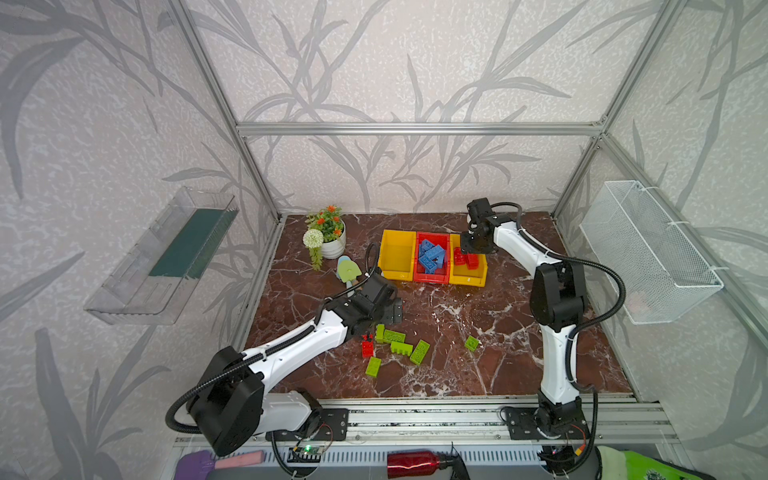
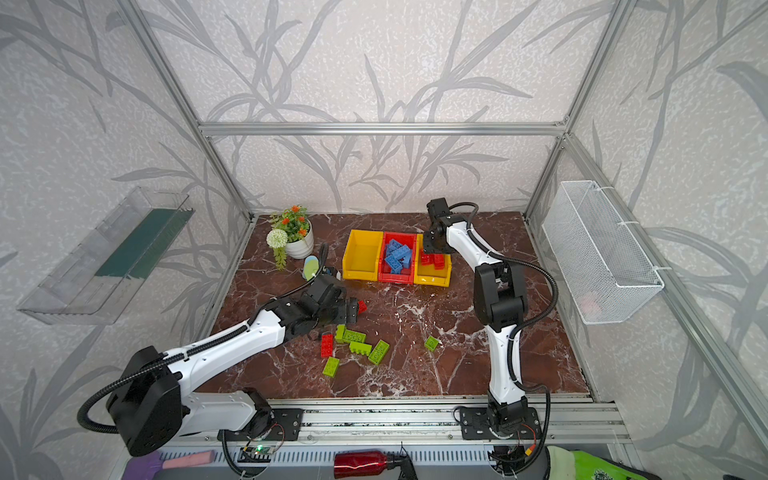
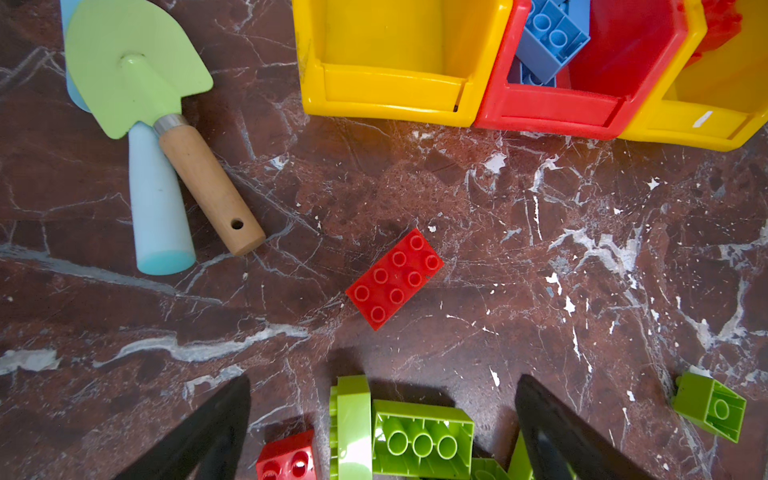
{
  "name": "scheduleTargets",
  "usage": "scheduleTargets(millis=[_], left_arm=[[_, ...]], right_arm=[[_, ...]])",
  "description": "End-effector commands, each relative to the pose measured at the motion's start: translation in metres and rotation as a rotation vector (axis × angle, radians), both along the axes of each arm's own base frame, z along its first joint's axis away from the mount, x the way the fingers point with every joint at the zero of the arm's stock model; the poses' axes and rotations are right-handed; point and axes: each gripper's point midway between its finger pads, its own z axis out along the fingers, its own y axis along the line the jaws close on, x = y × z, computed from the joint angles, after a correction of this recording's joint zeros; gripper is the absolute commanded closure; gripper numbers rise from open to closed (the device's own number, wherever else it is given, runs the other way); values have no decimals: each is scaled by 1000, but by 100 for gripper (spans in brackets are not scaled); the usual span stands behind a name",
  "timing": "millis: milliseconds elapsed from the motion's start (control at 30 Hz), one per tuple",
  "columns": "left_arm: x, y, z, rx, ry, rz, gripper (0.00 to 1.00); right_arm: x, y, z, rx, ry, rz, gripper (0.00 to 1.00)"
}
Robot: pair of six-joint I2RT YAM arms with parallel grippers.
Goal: Sort the legos into containers by color
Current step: 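Move the left gripper over the red brick near the trowel while the right gripper withdraws, then lower the left gripper onto the red brick and grasp it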
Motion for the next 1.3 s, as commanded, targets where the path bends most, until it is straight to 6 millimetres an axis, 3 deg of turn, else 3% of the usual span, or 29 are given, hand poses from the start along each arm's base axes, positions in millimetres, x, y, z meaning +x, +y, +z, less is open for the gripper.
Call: scheduleTargets(millis=[0,200,267,567,733,933,1100,1267], left_arm=[[7,-6,7,8,-7,-36,1],[14,-6,-4,93,19,-92,3],[17,-8,-10,114,25,-114,4],[27,-3,-40,180,58,-165,9],[32,-10,-56,165,84,-237,11],[32,-21,-68,134,103,-330,13],[35,-23,-77,113,133,-351,18],[32,-24,-89,106,184,-361,34]], right_arm=[[-14,6,23,35,-10,36,34],[-44,21,52,132,-35,70,18],[-60,26,59,160,-35,88,1],[-134,19,89,235,-67,124,1],[-160,8,101,243,-130,118,1],[-176,3,114,244,-151,132,1],[-181,3,113,259,-147,135,1],[-184,2,111,259,-145,131,1]])
